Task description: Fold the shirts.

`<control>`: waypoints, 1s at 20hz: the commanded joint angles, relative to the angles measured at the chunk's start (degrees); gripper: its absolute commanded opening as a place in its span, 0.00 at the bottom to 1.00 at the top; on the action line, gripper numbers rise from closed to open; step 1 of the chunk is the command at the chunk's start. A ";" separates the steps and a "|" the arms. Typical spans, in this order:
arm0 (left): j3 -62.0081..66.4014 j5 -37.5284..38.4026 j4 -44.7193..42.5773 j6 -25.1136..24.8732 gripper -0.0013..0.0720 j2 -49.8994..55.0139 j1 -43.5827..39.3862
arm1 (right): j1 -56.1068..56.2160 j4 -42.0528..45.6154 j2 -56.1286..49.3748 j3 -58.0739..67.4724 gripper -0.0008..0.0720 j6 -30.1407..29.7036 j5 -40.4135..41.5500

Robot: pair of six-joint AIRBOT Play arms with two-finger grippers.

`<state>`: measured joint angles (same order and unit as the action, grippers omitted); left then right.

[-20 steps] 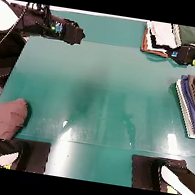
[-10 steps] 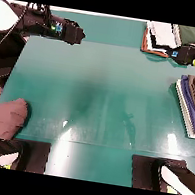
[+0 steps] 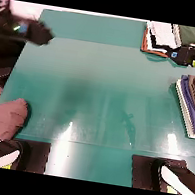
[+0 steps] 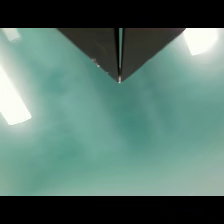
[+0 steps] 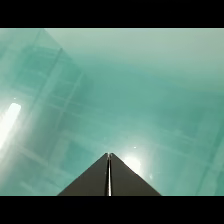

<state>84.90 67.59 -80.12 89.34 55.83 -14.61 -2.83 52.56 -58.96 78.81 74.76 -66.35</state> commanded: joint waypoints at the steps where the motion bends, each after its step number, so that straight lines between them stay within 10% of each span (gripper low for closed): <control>1: -10.95 11.61 -13.38 1.57 0.05 -10.21 5.88 | 0.02 -0.02 0.02 0.02 0.04 0.02 -0.26; 2: -15.52 14.60 -15.80 1.92 0.06 -12.44 7.19 | 0.02 -0.02 0.02 0.02 0.04 0.02 -0.26; 4: -24.30 17.27 -18.64 3.15 0.87 -14.97 9.01 | 0.02 -0.02 0.02 0.02 0.04 0.02 -0.24; 5: -29.07 17.55 -19.41 4.48 0.96 -15.50 9.84 | 0.02 0.00 0.02 0.02 0.04 0.04 -0.24; 16: -56.13 10.60 -23.26 11.32 0.92 -15.47 13.84 | 0.02 0.02 0.02 0.02 0.04 0.02 -0.22; 17: -55.06 11.10 -23.26 11.30 0.66 -15.47 13.84 | 0.02 0.02 0.02 0.02 0.04 0.02 -0.20; 18: -53.27 11.50 -23.23 11.04 0.13 -15.50 13.81 | 0.02 0.02 0.02 0.02 0.04 0.02 -0.15; 20: -47.12 11.91 -22.77 10.62 0.05 -15.50 13.77 | 0.02 -0.02 0.02 0.04 0.04 0.02 0.44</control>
<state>33.34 79.26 -102.94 99.68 40.40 -0.95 -2.83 52.58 -58.96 78.81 74.78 -66.52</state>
